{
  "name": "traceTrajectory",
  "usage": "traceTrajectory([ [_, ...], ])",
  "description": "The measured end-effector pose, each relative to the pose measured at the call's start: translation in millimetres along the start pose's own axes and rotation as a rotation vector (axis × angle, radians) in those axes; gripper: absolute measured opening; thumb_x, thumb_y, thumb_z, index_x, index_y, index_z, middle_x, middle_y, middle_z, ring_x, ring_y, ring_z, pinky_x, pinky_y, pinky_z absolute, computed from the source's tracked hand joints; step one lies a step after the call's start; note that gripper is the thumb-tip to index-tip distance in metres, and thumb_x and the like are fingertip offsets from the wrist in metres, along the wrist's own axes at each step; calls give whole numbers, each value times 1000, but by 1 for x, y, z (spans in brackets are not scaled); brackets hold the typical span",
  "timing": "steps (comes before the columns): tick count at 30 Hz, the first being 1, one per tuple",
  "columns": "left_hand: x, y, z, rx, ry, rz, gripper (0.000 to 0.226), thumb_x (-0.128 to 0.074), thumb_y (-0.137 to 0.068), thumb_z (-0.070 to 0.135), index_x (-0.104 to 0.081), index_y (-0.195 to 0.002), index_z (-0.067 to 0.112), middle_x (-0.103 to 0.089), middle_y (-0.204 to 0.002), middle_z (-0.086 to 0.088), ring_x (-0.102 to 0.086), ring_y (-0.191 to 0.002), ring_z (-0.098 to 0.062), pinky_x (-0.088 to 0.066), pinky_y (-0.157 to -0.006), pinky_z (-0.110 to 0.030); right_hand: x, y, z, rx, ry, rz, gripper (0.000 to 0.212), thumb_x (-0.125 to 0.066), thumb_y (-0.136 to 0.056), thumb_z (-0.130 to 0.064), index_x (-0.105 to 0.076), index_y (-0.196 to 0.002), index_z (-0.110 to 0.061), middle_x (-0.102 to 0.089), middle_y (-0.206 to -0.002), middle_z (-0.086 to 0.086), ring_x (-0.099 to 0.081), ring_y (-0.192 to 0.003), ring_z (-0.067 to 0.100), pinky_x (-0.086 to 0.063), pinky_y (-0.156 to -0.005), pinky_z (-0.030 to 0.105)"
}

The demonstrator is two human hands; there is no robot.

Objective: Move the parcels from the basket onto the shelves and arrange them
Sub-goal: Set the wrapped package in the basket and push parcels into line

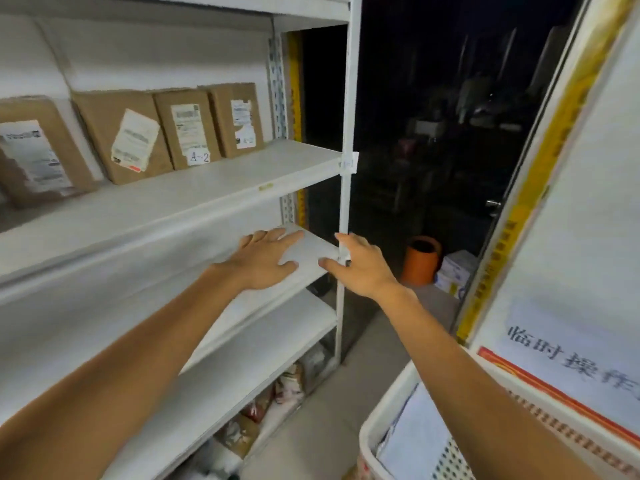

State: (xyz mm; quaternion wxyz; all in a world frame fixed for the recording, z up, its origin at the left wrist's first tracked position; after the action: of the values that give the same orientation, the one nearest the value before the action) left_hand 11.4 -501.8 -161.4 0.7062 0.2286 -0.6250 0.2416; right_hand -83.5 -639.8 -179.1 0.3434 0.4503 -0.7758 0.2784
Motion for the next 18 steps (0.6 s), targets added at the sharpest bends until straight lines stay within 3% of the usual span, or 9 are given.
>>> traceTrajectory([
  [3,-30,-17,68,-113,4,-46,60,-38,-99,45,-8,-151,40,-10,-161,1,-9,-146,-27,-7,-118,-44,20,29,64,-88,0,6,68,-55,-92,-53,-31,-150,-25,-29,-157,9,-18,-147,31,-19,-116,45],
  [7,-69,-33,143,-269,-74,-76,58,-37,-99,44,-11,-151,40,-13,-160,0,-7,-146,-25,-3,-117,-45,42,72,142,-245,-16,43,72,-54,-91,-57,-29,-151,-26,-27,-158,6,-24,-145,32,-25,-116,45],
  [12,-133,-41,210,-366,40,-232,60,-42,-98,43,-12,-151,39,-14,-160,2,-12,-146,-24,-15,-115,-47,40,127,224,-421,-111,67,70,-57,-91,-53,-33,-150,-23,-33,-156,6,-34,-141,28,-32,-114,41],
  [18,-213,-50,272,-530,257,-402,63,-51,-96,27,-22,-152,28,-25,-156,-1,-29,-140,-22,-27,-110,-33,9,184,301,-618,-198,10,63,-59,-94,-44,-37,-148,-20,-49,-145,10,-49,-130,30,-40,-105,41],
])
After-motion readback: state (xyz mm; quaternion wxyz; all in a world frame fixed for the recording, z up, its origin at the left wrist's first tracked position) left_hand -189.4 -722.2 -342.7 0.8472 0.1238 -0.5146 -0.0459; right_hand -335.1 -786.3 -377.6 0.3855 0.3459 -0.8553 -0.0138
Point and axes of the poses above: each hand's wrist, its own y-axis away from the middle knuckle, its own x-axis out of the back of the hand, z = x × y, the point moved 9 cm from there along -y, towards the middle knuckle
